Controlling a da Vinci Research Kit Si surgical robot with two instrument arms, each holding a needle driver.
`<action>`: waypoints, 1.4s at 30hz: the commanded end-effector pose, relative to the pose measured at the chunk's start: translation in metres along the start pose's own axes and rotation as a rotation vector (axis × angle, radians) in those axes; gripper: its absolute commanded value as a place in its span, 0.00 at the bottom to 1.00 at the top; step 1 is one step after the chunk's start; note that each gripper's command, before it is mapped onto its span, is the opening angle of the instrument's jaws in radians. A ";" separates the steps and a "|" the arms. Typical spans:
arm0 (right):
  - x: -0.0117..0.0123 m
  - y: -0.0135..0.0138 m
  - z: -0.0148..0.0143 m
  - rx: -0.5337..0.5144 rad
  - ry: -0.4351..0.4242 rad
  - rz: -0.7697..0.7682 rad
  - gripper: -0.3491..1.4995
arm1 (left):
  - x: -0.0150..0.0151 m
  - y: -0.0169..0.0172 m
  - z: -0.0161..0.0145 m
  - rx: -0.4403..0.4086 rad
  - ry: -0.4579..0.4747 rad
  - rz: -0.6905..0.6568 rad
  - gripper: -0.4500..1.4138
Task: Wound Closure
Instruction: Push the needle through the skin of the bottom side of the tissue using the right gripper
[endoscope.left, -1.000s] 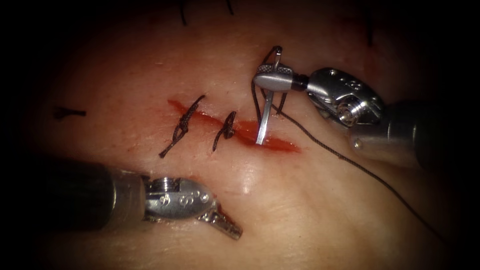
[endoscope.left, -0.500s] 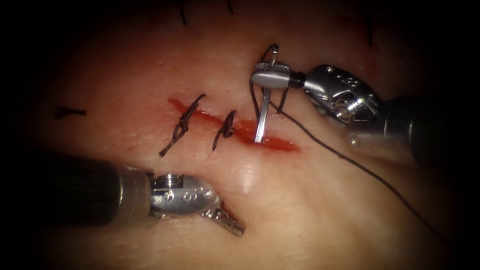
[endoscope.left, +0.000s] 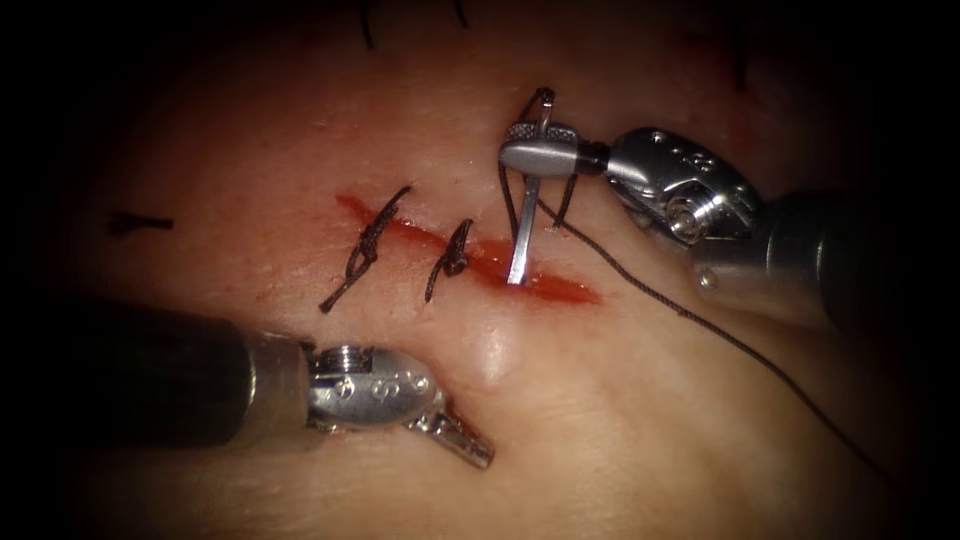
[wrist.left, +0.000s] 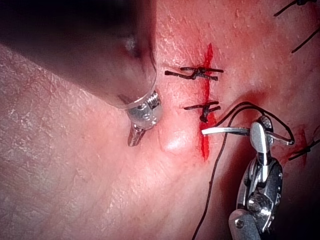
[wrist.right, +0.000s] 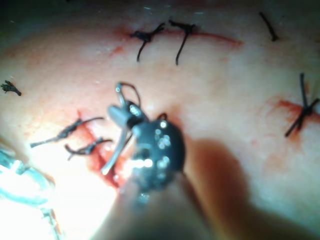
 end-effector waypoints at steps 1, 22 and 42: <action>-0.0004 0.0003 0.0007 0.000 0.002 0.003 0.00 | -0.0006 -0.0002 0.0011 -0.002 0.005 -0.002 0.13; 0.0005 0.0001 0.0007 0.010 0.014 0.028 0.00 | -0.0021 -0.0017 0.0009 -0.001 0.017 -0.019 0.13; -0.0008 -0.0004 0.0020 0.079 -0.020 0.347 0.00 | -0.0024 -0.0017 0.0005 -0.004 0.016 -0.017 0.13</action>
